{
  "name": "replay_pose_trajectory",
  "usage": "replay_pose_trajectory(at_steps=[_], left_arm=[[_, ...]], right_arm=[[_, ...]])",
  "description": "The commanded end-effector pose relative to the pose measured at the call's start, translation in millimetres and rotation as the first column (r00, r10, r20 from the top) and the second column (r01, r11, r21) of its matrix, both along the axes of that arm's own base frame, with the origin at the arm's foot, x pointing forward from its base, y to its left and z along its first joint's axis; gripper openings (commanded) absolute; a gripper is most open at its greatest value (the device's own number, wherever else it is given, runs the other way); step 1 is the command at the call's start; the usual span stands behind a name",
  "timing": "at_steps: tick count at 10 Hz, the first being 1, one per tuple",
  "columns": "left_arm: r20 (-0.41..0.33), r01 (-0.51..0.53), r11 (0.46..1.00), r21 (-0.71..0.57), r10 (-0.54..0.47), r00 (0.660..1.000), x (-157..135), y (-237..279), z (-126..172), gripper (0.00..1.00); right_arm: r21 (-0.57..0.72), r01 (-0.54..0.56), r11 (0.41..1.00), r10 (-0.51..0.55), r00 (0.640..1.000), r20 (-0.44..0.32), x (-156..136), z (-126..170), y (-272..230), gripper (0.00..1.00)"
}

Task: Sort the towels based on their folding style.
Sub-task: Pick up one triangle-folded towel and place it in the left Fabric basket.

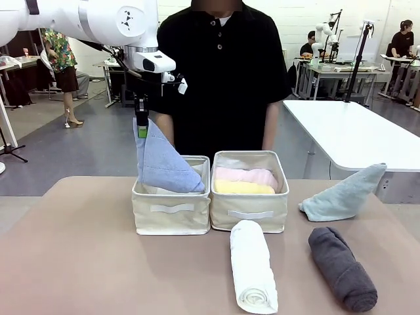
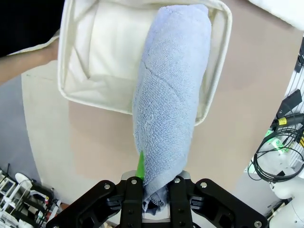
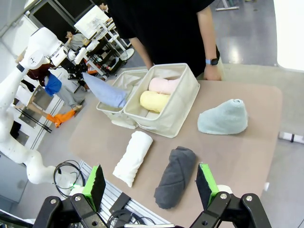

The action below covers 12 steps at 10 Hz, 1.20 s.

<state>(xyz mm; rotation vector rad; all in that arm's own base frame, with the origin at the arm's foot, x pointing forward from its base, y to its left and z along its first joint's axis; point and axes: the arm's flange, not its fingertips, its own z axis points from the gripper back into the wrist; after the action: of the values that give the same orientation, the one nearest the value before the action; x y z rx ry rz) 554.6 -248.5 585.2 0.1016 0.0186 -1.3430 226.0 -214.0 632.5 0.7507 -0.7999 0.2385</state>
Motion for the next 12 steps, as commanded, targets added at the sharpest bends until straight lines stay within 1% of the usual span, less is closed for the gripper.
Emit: replay_pose_trajectory(at_steps=[1, 5, 9, 12], left_arm=[[-0.013, -0.025, 1.0, -0.001, 0.025, 1.0, -5, 6, -8, 0.16], [-0.08, -0.049, 0.999, -0.016, 0.048, 0.996, -2, 0, -39, 0.16], [-0.159, -0.035, 0.999, -0.027, 0.03, 0.987, 0, -5, -72, 0.16], [-0.189, 0.041, 0.998, -0.042, -0.049, 0.981, 2, -6, -96, 0.16]], right_arm=[[0.03, -0.007, 1.0, 0.006, 1.0, 0.013, 2, 2, 1, 1.0], [0.03, -0.007, 1.0, 0.006, 1.0, 0.013, 2, 2, 1, 1.0], [0.03, -0.007, 1.0, 0.006, 1.0, 0.013, 2, 2, 1, 1.0], [0.03, -0.007, 1.0, 0.006, 1.0, 0.013, 2, 2, 1, 1.0]])
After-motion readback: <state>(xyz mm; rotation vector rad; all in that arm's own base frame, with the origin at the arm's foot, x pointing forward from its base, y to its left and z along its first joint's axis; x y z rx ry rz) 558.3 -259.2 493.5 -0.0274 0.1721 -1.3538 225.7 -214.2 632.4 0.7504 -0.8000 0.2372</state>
